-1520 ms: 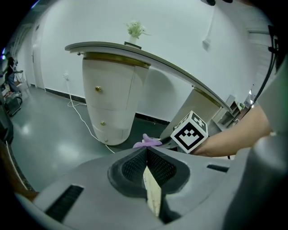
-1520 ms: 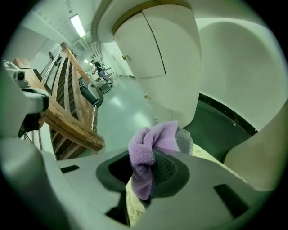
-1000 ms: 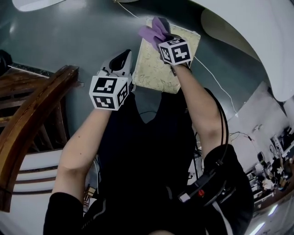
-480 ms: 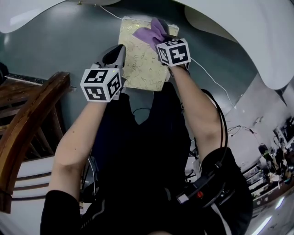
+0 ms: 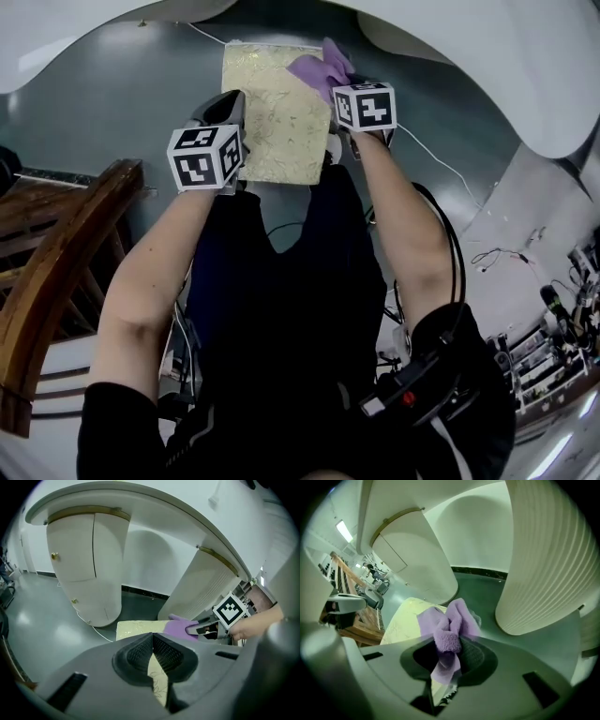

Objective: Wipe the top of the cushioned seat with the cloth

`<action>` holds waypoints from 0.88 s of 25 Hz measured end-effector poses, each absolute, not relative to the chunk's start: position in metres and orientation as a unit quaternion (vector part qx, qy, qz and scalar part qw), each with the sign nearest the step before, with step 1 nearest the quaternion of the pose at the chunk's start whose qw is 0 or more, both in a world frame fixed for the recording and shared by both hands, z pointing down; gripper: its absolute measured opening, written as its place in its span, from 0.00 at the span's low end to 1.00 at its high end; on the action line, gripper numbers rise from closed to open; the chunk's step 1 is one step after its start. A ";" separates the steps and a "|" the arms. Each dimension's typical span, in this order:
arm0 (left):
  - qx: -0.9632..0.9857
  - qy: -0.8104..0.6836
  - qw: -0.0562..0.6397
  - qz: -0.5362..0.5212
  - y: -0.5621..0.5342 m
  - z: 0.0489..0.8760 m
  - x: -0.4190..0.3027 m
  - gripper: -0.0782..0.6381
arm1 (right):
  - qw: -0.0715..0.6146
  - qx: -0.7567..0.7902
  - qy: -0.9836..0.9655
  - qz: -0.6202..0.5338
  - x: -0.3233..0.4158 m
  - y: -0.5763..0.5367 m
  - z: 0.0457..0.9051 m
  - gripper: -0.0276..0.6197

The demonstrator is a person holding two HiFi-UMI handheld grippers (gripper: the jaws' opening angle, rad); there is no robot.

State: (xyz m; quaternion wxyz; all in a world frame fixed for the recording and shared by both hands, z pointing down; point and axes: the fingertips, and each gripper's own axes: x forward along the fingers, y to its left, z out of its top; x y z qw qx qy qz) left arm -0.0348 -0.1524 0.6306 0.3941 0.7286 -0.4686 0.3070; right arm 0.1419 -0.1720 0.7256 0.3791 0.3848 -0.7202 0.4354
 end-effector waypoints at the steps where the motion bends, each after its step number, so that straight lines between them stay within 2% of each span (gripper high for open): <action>1: 0.734 -0.463 0.388 0.312 -0.155 0.629 -0.032 0.11 | 0.392 0.391 -0.716 0.425 0.152 -0.173 0.724 0.18; 5: 0.760 -0.430 0.346 0.342 -0.160 0.608 -0.020 0.11 | 0.408 0.402 -0.711 0.407 0.178 -0.162 0.701 0.18; 10: 0.784 -0.417 0.336 0.315 -0.167 0.561 -0.011 0.11 | 0.366 0.419 -0.722 0.412 0.175 -0.154 0.649 0.18; 14: 0.823 -0.389 0.285 0.300 -0.164 0.512 -0.001 0.11 | 0.337 0.428 -0.741 0.393 0.163 -0.162 0.589 0.18; 22: 0.855 -0.387 0.251 0.236 -0.155 0.407 0.002 0.11 | 0.288 0.418 -0.789 0.346 0.139 -0.157 0.460 0.18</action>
